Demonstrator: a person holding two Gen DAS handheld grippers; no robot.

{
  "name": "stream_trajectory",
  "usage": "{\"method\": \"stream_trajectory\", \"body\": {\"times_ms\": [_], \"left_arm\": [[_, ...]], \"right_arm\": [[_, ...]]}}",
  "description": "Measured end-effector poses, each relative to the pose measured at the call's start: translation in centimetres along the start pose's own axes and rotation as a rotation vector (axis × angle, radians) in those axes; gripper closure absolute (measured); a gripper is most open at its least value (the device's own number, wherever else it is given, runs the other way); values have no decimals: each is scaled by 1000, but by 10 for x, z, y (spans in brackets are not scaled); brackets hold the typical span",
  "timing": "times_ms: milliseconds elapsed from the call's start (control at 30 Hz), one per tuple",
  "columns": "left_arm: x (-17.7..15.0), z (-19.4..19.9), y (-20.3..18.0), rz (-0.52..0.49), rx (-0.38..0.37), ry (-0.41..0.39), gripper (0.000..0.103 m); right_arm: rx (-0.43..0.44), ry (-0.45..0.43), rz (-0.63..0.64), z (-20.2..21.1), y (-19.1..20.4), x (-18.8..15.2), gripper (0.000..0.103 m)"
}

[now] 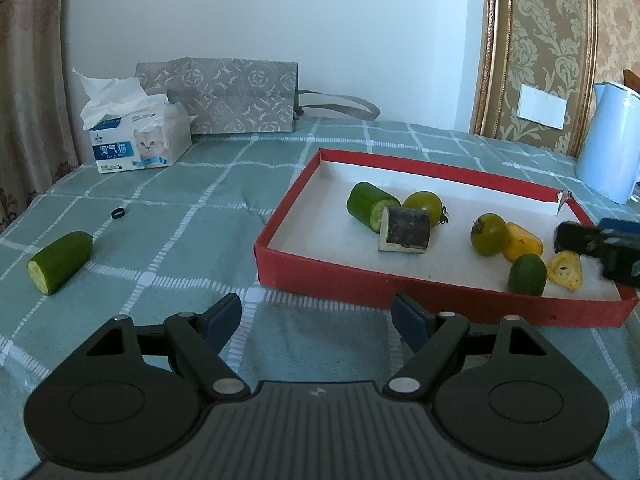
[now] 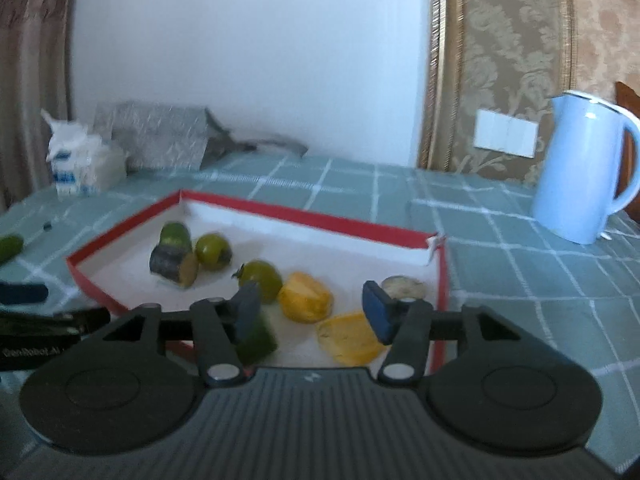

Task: Organize fruits
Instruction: 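Carry the green mango into the tray and open the right gripper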

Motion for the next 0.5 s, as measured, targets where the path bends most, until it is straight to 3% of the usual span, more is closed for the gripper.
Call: {"method": "stream_trajectory", "body": {"times_ms": [133, 200, 333, 500], "left_arm": [[0, 1, 1, 9, 1, 0, 21], [0, 1, 2, 16, 0, 1, 21], [-2, 5, 3, 14, -8, -7, 21], [-5, 14, 3, 14, -54, -17, 21]], "right_arm": [[2, -37, -101, 20, -20, -9, 27], [-5, -46, -120, 28, -26, -16, 26], [-32, -56, -159, 41, -33, -36, 11], [0, -50, -266, 50, -46, -52, 7]]}}
Point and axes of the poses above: each gripper's, at about its wrist camera, not at the fingertips, and z roughly against the way its jaws point, y to its left, x to its top, the point moved 2 cm from there along -z, roughly the way its jaws point, and after that the axes turned 13 degrees about z, right-handed, at the moved point
